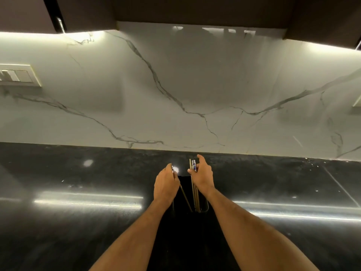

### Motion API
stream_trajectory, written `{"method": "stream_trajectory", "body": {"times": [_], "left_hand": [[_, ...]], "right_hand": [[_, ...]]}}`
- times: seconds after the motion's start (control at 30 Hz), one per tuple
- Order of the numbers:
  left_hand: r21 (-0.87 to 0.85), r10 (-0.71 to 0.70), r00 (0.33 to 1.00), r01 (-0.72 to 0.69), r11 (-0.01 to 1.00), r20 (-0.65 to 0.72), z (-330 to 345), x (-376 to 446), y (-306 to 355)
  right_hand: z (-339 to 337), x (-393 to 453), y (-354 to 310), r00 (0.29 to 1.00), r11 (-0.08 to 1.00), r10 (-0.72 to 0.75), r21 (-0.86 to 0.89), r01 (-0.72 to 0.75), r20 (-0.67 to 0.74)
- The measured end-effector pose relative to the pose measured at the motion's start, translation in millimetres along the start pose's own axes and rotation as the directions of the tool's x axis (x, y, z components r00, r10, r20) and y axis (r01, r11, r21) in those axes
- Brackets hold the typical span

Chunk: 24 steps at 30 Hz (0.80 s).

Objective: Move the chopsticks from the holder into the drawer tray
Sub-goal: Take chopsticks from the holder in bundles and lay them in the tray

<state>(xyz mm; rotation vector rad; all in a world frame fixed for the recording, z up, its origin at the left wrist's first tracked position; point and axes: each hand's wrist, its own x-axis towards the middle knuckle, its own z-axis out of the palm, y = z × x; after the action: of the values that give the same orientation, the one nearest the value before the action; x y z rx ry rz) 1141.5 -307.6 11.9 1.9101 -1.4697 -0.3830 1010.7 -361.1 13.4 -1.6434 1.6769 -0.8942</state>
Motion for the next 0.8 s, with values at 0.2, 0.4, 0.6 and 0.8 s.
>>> {"method": "stream_trajectory", "body": {"times": [0.2,0.4,0.6,0.8], "left_hand": [[-0.085,0.104,0.992,-0.098,0.991,0.064,4,7,13],[-0.134,0.163,0.985,-0.154,0.979,0.06,12,10,12],[-0.205,0.157,0.986,-0.141,0.968,0.061,12,12,10],[-0.358,0.126,0.992,-0.109,0.927,0.024,4,5,14]], "right_hand": [[8,10,1,1.0,0.997,0.002,0.08,-0.004,0.028],[8,13,4,0.995,0.995,-0.002,0.097,-0.007,0.096],[0,8,-4,0.998,0.987,0.01,0.159,-0.021,0.067],[-16,1,-29,0.998,0.962,-0.059,0.267,0.052,0.018]]}}
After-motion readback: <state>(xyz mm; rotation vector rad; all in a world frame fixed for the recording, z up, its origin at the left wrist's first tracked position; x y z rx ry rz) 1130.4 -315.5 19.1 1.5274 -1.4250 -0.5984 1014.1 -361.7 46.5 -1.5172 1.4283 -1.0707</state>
